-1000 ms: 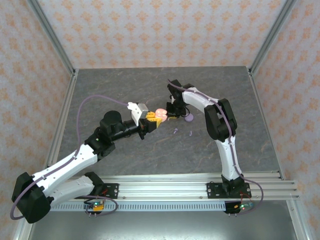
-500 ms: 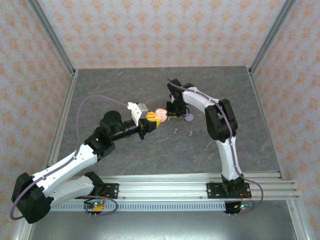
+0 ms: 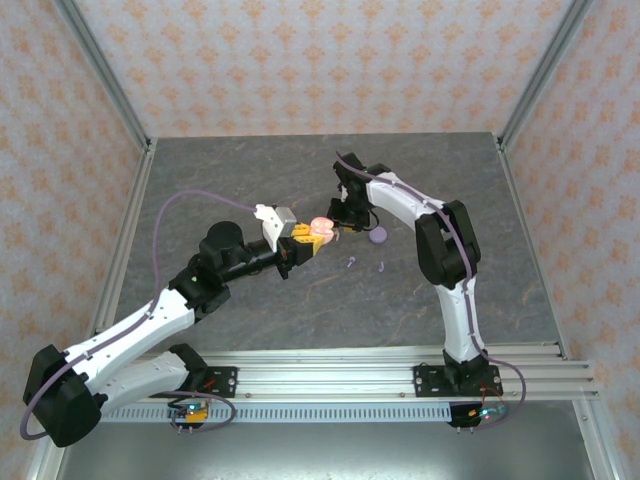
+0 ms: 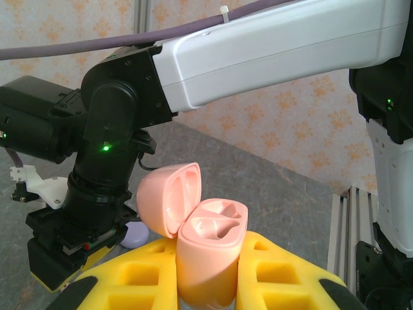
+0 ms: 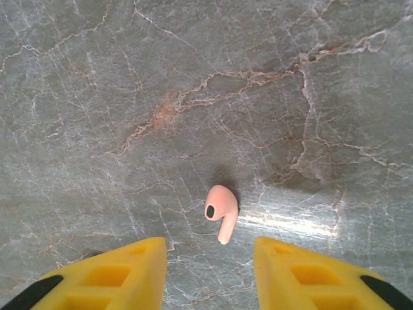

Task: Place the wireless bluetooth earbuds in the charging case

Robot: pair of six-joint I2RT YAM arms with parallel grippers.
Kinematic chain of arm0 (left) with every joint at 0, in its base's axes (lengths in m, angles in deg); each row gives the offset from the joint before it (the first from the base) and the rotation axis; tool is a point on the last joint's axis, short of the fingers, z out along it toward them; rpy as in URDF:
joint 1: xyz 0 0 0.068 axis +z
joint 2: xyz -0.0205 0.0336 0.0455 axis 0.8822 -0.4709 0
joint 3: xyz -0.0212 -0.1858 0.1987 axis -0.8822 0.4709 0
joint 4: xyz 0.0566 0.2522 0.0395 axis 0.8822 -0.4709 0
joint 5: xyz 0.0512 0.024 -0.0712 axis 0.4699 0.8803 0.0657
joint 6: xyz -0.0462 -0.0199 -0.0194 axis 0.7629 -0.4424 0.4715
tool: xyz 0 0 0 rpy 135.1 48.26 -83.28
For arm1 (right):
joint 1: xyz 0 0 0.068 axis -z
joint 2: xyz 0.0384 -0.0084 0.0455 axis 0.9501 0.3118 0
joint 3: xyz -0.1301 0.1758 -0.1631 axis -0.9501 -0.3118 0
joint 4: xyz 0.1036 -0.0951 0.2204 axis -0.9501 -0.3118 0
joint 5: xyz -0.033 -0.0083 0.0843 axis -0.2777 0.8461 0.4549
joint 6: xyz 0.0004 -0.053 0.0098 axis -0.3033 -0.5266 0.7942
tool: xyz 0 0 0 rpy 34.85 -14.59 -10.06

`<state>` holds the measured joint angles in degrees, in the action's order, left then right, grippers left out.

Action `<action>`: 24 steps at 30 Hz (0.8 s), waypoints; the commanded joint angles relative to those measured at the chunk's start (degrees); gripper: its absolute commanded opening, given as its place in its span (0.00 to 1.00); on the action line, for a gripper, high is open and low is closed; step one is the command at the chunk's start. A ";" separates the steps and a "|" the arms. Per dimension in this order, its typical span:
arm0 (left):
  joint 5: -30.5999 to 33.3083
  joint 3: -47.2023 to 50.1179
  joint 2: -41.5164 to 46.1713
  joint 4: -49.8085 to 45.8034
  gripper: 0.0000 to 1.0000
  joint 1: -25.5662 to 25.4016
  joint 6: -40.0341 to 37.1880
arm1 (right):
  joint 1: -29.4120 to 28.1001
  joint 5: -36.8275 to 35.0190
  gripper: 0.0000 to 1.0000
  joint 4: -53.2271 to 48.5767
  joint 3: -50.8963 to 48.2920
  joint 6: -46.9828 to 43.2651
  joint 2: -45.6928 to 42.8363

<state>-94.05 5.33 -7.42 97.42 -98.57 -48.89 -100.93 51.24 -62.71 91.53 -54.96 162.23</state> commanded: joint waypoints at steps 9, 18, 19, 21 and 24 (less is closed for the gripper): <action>0.87 -0.30 1.01 0.40 0.04 -0.07 0.21 | -0.60 -2.31 0.38 -2.59 3.87 2.02 3.14; 0.86 -0.30 1.03 0.36 0.04 -0.08 0.35 | -0.79 -2.92 0.34 -3.66 5.54 2.38 5.24; 0.88 -0.39 0.99 0.27 0.04 -0.07 0.36 | -0.80 -2.90 0.34 -3.74 5.64 2.37 5.36; 0.88 -0.39 1.03 0.23 0.04 -0.07 0.37 | -0.87 -2.76 0.33 -4.05 5.84 2.08 5.86; 0.87 -0.39 1.12 0.23 0.04 -0.07 0.37 | -0.95 -2.82 0.33 -4.24 6.10 1.96 6.21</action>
<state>-94.05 5.33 -7.42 97.40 -98.57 -48.87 -101.44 50.19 -64.51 95.98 -53.43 167.47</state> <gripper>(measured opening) 0.199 0.335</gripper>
